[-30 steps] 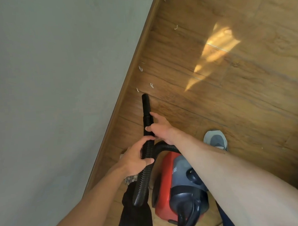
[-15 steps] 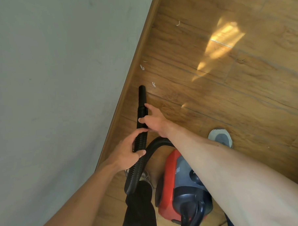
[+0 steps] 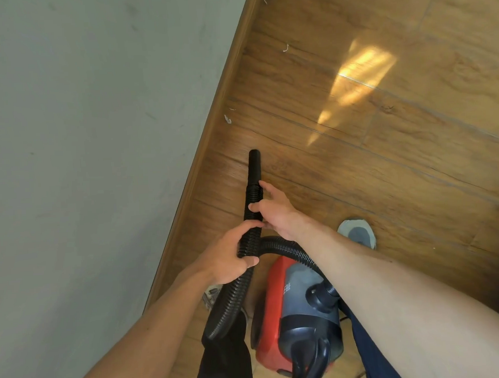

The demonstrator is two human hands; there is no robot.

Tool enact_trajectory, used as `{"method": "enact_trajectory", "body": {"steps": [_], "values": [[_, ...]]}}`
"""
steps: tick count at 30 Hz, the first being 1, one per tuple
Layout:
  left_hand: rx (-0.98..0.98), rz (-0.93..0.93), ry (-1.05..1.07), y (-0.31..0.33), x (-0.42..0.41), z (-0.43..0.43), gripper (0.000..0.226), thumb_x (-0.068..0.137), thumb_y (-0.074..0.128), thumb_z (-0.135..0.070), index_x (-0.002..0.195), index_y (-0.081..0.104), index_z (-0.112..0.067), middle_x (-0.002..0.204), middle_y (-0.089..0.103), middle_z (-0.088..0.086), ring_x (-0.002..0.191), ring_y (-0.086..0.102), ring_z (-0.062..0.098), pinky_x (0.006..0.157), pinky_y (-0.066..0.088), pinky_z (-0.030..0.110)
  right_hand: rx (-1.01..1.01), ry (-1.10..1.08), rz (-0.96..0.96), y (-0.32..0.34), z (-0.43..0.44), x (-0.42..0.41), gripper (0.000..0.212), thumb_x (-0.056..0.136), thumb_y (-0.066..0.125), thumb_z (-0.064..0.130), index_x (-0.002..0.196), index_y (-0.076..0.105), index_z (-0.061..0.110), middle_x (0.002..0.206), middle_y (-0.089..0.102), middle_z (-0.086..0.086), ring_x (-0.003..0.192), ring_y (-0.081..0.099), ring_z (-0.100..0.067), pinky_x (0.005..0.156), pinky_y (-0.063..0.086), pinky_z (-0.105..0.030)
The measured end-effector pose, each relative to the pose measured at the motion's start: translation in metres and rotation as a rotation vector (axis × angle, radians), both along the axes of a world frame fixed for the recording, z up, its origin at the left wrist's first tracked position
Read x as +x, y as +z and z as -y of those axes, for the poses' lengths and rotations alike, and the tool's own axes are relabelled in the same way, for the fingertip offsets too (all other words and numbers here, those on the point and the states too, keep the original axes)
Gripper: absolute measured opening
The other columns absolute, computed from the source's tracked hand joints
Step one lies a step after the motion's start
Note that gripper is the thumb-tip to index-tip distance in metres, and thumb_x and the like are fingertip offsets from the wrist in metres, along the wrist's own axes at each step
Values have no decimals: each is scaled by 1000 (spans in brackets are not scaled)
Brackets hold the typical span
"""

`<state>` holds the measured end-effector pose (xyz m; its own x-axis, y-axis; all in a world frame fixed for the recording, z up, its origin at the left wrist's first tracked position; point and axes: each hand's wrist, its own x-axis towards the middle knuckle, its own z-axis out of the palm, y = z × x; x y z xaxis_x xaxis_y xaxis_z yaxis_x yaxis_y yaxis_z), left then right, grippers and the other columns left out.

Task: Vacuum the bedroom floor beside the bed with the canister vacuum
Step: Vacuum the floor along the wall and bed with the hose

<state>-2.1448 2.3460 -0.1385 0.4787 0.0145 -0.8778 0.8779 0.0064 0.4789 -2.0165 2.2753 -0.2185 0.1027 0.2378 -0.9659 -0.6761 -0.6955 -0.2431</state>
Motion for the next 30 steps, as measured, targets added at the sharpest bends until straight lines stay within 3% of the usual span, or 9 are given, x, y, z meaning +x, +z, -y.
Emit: {"method": "enact_trajectory", "body": {"steps": [3, 6, 9, 13, 20, 24, 27, 30], "values": [[-13, -21, 0, 3, -8, -1, 63, 89, 70, -9, 136, 46, -44, 115, 63, -17, 101, 59, -4, 82, 49, 17, 2, 30, -45, 4, -2, -9, 76, 91, 61, -2, 151, 34, 35, 136, 55, -10, 94, 63, -19, 81, 59, -39], [-44, -69, 59, 9, -24, -2, 63, 90, 69, -7, 136, 46, -43, 109, 59, -14, 101, 62, 8, 69, 56, 23, 11, 58, -97, 7, -7, -24, 76, 90, 61, -2, 151, 34, 34, 134, 55, -12, 105, 63, -27, 87, 58, -45], [-47, -121, 113, 12, -41, -4, 64, 91, 69, -10, 131, 46, -53, 116, 60, -6, 107, 64, 19, 73, 63, 40, 46, 104, -127, 9, -14, -39, 77, 90, 61, -1, 153, 31, 31, 135, 54, -12, 110, 62, -28, 89, 58, -45], [-77, -182, 207, 13, -57, -6, 63, 91, 68, -7, 127, 48, -55, 119, 58, 2, 102, 68, 24, 69, 63, 44, 74, 186, -127, 12, -25, -54, 78, 89, 62, 2, 154, 28, 30, 140, 48, -10, 113, 60, -28, 90, 57, -46], [-62, -156, 252, 12, -67, -6, 64, 92, 67, -5, 124, 48, -57, 118, 58, -9, 111, 63, 18, 87, 60, 42, 73, 206, -90, 14, -31, -60, 79, 90, 63, 3, 155, 26, 28, 142, 48, -9, 117, 58, -27, 92, 56, -44], [34, -75, 152, 8, -51, -16, 66, 94, 64, -5, 123, 43, -60, 123, 59, -13, 107, 60, 2, 91, 54, 25, 73, 144, -13, 10, -41, -48, 80, 90, 63, 4, 156, 25, 28, 144, 48, -8, 118, 57, -26, 94, 55, -46], [94, -73, 82, 1, -35, -30, 65, 94, 63, -8, 134, 40, -55, 124, 61, -9, 108, 60, 6, 98, 52, 35, 88, 152, 49, 8, -54, -31, 80, 90, 63, 4, 156, 24, 27, 145, 47, -8, 121, 55, -25, 98, 53, -45], [141, -61, 41, -6, -19, -43, 67, 94, 63, -11, 132, 37, -59, 121, 63, -6, 110, 61, 14, 100, 52, 41, 121, 178, 101, 6, -66, -12, 78, 91, 61, 3, 157, 23, 24, 147, 45, -8, 123, 52, -23, 100, 51, -41]]}}
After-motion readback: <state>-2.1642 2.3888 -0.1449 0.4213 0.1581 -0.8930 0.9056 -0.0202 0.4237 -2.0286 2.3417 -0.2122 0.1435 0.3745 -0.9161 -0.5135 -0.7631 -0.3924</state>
